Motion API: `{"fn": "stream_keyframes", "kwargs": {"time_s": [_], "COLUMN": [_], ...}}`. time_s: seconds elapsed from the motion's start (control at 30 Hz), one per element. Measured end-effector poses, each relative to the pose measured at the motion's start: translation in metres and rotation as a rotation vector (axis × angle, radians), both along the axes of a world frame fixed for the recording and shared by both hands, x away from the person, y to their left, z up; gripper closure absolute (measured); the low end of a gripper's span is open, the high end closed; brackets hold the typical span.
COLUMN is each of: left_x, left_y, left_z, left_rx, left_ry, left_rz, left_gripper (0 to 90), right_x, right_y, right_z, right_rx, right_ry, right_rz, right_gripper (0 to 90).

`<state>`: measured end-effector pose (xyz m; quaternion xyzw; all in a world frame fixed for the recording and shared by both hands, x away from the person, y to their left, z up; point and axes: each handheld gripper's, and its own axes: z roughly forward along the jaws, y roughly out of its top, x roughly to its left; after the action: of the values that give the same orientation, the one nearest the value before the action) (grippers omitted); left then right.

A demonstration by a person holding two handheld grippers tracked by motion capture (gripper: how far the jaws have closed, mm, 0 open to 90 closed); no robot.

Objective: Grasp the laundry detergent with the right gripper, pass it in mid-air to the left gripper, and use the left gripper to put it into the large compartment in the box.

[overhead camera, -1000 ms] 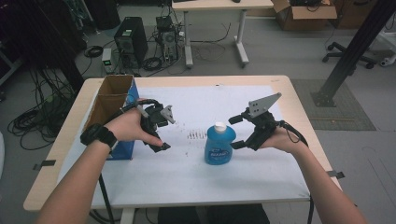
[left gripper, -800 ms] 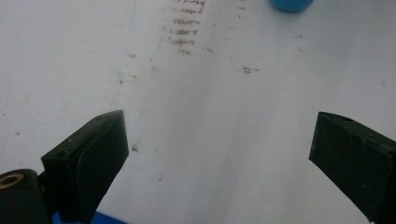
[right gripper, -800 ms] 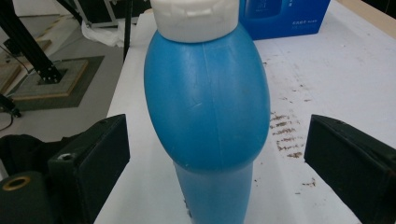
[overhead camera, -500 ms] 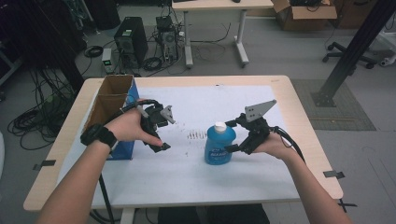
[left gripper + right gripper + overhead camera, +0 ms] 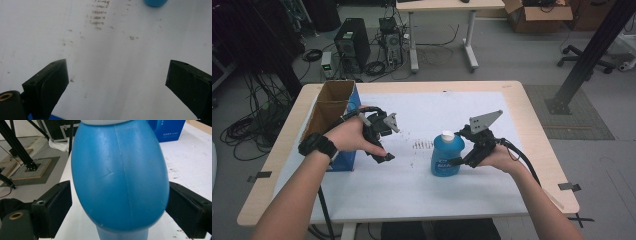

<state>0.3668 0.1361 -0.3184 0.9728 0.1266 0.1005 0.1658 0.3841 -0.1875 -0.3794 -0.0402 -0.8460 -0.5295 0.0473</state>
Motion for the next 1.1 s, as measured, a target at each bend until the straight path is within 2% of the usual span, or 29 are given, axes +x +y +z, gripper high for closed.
{"fn": "stream_keyframes", "kwargs": {"time_s": [1.1], "left_x": [-0.0015], "left_y": [-0.0005], "left_z": [0.0006], "left_rx": [0.002], "left_ry": [-0.003], "left_rz": [-0.006], "left_gripper": [5.0], "right_x": [-0.0001], "right_y": [0.0065], "right_z": [-0.0042], "right_rx": [-0.006], "right_ry": [-0.006], "right_rz": [0.002], "right_gripper": [18.1]}}
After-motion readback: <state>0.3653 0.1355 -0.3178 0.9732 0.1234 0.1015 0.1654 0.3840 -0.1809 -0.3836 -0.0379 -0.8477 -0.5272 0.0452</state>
